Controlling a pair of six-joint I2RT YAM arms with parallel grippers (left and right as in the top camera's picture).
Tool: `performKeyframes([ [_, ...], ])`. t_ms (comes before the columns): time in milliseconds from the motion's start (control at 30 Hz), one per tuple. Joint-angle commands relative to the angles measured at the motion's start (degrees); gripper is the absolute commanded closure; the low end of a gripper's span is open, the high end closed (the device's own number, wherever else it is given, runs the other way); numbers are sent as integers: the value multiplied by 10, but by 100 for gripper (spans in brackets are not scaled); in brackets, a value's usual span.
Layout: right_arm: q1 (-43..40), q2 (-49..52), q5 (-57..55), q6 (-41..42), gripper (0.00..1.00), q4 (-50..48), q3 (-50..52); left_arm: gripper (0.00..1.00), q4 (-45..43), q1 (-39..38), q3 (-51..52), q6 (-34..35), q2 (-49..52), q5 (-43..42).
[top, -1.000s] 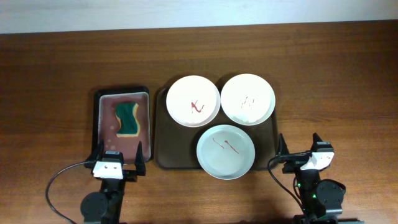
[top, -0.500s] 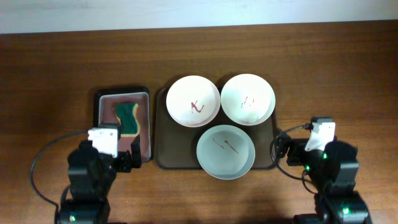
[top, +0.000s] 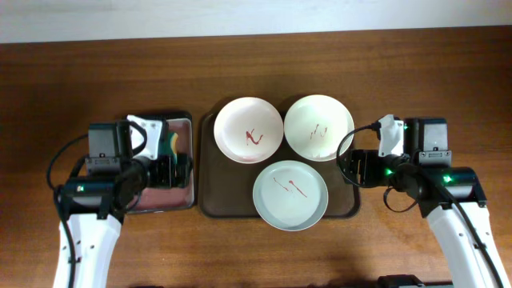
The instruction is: Clean dirty plates on tray and stack at the side
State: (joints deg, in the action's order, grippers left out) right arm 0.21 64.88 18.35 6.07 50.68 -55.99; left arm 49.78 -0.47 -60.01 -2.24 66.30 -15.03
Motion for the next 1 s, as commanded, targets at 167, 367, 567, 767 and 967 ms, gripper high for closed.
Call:
performKeyframes([
  [167,5,3,20,2,1,-3,-12,2,-91,-3,-12,78,116,144],
  [367,5,3,20,2,1,-3,-12,7,-69,-3,-13,87,102,149],
  [567,5,18,20,2,1,0,-12,4,-47,18,-13,108,78,155],
  [767,5,20,20,1,1,21,-12,3,-69,43,-51,112,108,139],
  [967,5,20,20,1,1,29,-12,9,-76,43,-59,119,217,138],
])
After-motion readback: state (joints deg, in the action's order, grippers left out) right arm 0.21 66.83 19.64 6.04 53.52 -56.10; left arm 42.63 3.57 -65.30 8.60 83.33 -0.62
